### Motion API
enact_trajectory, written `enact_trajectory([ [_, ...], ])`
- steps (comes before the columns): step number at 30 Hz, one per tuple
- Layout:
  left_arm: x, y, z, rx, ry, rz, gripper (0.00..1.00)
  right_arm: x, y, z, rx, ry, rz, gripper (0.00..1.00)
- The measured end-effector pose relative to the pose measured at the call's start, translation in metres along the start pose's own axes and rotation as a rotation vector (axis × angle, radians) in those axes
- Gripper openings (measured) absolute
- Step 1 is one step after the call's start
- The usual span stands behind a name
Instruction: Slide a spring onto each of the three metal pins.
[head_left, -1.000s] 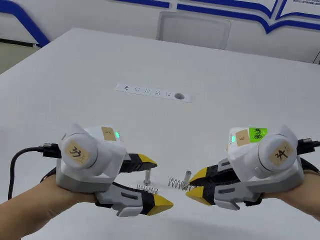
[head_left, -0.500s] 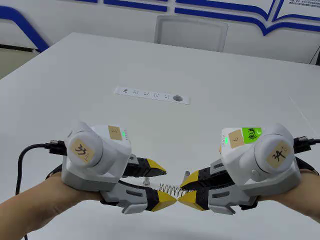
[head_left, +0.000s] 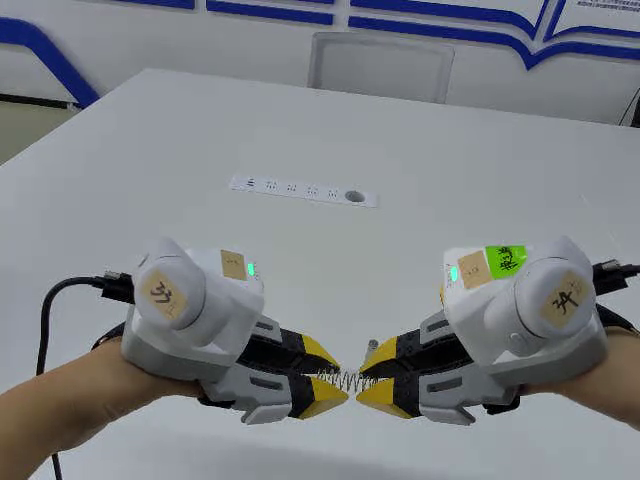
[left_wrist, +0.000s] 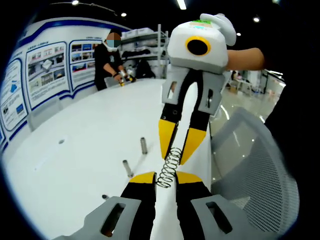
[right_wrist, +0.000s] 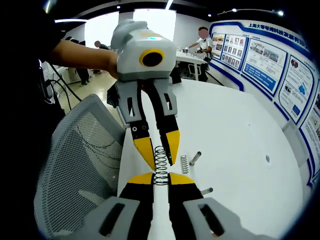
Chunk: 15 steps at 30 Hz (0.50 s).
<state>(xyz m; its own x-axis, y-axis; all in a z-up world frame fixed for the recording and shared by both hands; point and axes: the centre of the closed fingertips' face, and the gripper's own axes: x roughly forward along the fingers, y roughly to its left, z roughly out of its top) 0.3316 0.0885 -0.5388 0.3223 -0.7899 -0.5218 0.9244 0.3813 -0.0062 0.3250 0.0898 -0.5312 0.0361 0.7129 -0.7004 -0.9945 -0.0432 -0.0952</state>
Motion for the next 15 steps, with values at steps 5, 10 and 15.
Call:
enact_trajectory([
  [5,0.0023,-0.0021,0.0001,-0.014,0.010,-0.011,0.13,0.0005,0.0012,-0.0032,-0.022,0.018,0.005,0.10],
  [10,0.0026,0.0002,0.0007,0.021,0.008,0.004,0.12,-0.0002,-0.0025,-0.0025,-0.034,0.010,-0.004,0.11],
  [15,0.0020,0.0003,0.0010,0.044,0.008,0.001,0.11,-0.0002,-0.0037,-0.0017,-0.062,0.005,-0.009,0.12],
])
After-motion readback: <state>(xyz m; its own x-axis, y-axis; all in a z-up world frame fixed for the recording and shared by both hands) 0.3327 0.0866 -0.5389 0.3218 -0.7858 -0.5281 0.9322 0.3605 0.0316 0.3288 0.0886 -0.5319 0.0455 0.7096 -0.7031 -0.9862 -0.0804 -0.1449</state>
